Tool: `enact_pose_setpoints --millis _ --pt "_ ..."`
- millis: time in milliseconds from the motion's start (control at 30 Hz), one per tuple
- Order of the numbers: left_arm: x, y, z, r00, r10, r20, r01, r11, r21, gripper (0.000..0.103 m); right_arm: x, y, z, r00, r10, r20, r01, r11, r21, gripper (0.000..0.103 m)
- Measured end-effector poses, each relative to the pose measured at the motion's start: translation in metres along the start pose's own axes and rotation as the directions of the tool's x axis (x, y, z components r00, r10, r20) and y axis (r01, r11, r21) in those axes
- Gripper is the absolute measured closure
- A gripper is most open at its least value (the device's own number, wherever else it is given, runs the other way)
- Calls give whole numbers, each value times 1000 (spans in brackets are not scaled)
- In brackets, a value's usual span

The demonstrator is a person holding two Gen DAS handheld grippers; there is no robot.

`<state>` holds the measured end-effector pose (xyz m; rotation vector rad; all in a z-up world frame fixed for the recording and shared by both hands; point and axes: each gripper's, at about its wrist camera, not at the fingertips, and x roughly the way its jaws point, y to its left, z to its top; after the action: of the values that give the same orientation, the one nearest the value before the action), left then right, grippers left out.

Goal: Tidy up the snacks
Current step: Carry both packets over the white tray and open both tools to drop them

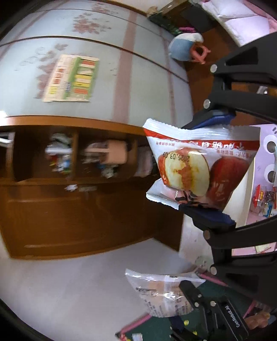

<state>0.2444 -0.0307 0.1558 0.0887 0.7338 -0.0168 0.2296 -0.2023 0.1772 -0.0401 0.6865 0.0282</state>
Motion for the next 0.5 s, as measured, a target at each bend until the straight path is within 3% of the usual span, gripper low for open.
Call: enact_pose_setpoints --millis 100,233,333,500 --pt "64 -5 -10 997 1 -83 -2 1000 -8 28 63 1 -12 992 -7 -124 9 1000 14 39" --pt "143 -12 -36 979 -10 -201 6 1000 -20 28 140 2 -43 958 22 -287 -9 999 48 39" --pt "194 -17 -60 955 -28 -295 22 999 -25 28 195 6 -72 912 22 -411 -5 999 42 39" --pt "241 -24 -89 920 -32 -390 32 999 -7 22 251 9 -114 833 65 -550 -34 997 66 35"
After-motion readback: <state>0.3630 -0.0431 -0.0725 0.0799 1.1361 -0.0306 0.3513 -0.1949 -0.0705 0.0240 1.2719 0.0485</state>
